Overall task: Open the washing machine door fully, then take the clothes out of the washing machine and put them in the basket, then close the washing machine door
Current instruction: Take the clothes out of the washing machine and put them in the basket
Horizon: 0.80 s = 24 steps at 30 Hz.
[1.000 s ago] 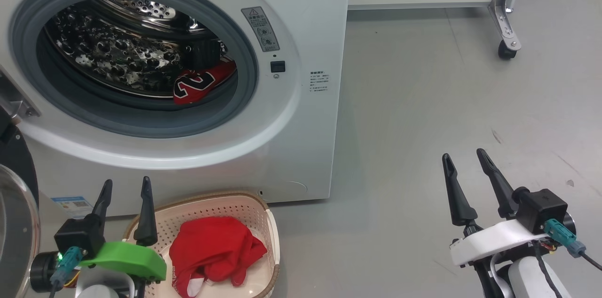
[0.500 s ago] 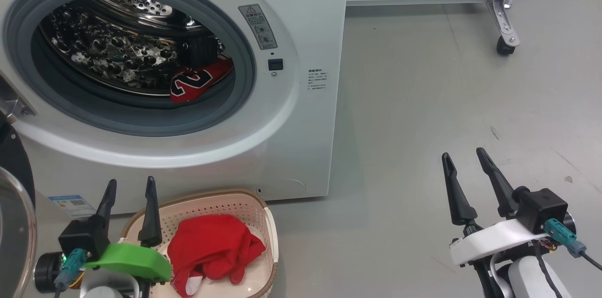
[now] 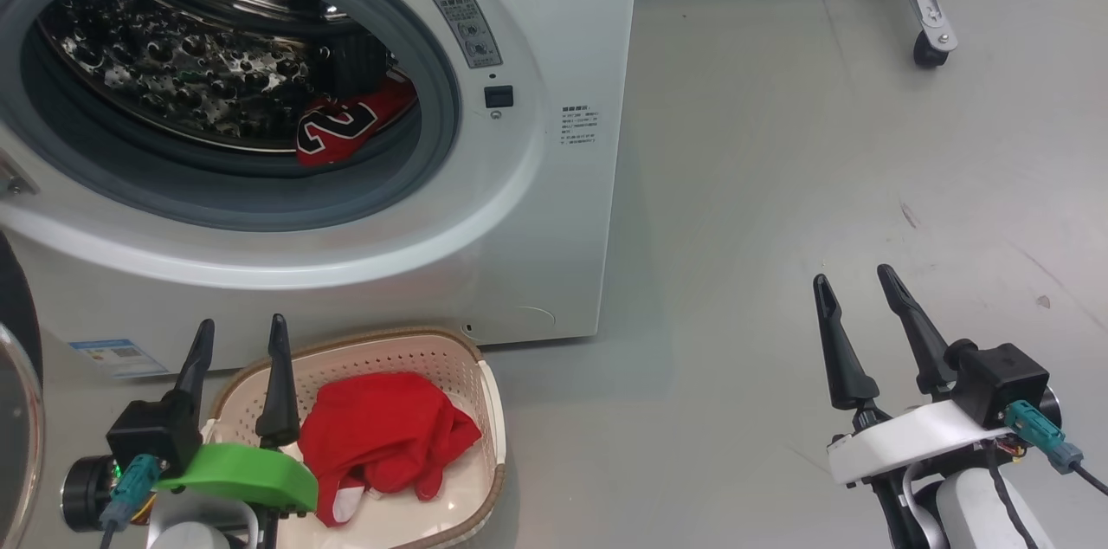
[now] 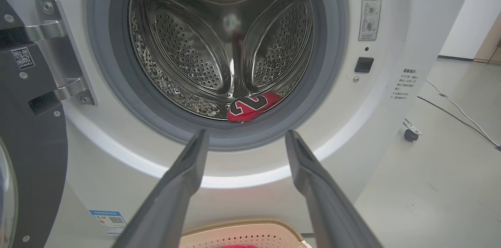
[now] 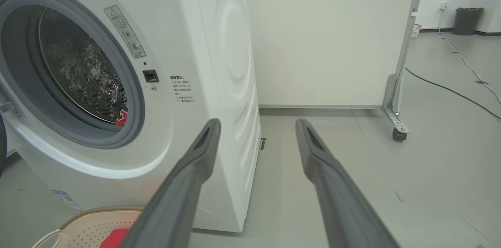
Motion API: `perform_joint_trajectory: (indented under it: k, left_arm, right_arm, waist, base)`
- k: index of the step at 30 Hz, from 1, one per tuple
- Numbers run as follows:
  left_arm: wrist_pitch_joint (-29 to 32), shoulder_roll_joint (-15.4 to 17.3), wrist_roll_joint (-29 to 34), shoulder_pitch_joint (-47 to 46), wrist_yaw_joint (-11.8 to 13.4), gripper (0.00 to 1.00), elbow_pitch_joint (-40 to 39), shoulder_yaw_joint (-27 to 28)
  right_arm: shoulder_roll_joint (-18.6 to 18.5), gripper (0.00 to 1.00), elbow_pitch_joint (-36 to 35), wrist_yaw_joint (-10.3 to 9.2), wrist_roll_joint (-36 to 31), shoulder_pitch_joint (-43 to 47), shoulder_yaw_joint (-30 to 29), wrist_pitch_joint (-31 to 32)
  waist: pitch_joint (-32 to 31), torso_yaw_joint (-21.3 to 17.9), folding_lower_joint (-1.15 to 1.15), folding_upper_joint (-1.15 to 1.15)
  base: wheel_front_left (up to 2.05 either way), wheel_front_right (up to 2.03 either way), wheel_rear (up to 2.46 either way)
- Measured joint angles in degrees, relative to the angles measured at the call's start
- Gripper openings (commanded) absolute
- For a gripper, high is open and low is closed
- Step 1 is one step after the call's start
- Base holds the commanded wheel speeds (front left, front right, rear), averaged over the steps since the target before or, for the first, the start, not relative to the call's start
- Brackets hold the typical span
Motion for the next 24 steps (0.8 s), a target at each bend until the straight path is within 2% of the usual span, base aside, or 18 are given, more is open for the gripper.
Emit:
perform_joint_trajectory:
  k: [9, 12, 24]
  left_arm:
    - [0.0, 0.0, 0.3, -0.5, 1.2, 1.0, -1.7, 0.0]
    - [0.4, 1.1, 1.4, -2.7, 1.5, 1.0, -2.6, 0.0]
    - [7.5, 3.5, 1.3, -13.5, 2.0, 1.0, -3.4, 1.2]
  right_arm:
    - [-0.1, 1.0, -1.2, 0.0, 0.0, 0.0, 0.5, 0.0]
    - [-0.6, 1.0, -1.6, 0.0, 0.0, -0.2, 2.0, 0.0]
    - [-0.3, 1.0, -3.2, 0.0, 0.6, -3.0, 3.0, 0.0]
  waist:
    - [4.2, -0.6, 0.0, 0.0]
    - [6.8, -1.2, 0.0, 0.0]
    - [15.7, -4.5, 0.0, 0.0]
  base:
    - [0.0, 0.0, 0.0]
    - [0.0, 0.0, 0.0]
    - [0.0, 0.0, 0.0]
